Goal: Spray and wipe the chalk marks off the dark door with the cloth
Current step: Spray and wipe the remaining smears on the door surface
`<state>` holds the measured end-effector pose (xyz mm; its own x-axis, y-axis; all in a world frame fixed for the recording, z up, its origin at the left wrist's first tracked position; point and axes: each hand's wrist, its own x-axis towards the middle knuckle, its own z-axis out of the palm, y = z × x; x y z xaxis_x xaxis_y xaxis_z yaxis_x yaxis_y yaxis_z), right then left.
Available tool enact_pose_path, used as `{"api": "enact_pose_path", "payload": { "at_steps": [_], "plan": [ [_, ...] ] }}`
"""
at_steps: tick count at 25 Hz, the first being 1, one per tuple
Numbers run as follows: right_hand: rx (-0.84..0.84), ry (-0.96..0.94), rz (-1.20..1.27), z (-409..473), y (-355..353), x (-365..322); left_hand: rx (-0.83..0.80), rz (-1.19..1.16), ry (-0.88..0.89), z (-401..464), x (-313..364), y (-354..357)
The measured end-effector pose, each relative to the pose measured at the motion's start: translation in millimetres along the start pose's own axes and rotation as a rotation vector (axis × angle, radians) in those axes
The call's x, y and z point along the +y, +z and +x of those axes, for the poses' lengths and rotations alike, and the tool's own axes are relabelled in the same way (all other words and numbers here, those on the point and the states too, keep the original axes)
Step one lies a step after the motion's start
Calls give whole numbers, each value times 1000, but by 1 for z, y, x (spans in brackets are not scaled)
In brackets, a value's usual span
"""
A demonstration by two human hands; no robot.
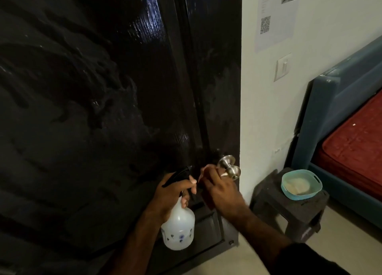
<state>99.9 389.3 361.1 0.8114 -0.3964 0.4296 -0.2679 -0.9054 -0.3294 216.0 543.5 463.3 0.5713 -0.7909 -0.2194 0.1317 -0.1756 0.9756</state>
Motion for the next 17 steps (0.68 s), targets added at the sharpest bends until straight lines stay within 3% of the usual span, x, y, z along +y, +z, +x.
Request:
{"api": "enact_pose_path", "payload": {
  "at_steps": [1, 2, 5, 6, 8, 10, 13, 17],
  "plan": [
    [-123, 65, 23, -7, 8, -2, 0, 0, 3, -1, -2, -3],
    [-132, 144, 74, -10, 9, -6, 4, 7, -3, -2, -4, -6],
    [268, 215, 315, 16, -31, -23, 36, 33, -17, -4, -6, -15],
    [415, 191, 323, 31, -48, -24, 46, 40, -16, -4, -6, -17],
    [547, 203, 249, 56, -71, -19, 54, 37, -12, -5, -5, -19],
    [529, 233, 96, 55, -58, -1, 57, 37, -3, -9, -2, -21],
    [361, 208, -40, 21, -29, 18, 52, 9, 24, -14, 2, -25],
    [552, 244, 138, 69, -74, 3, 49, 8, 30, -14, 2, -25]
  ]
}}
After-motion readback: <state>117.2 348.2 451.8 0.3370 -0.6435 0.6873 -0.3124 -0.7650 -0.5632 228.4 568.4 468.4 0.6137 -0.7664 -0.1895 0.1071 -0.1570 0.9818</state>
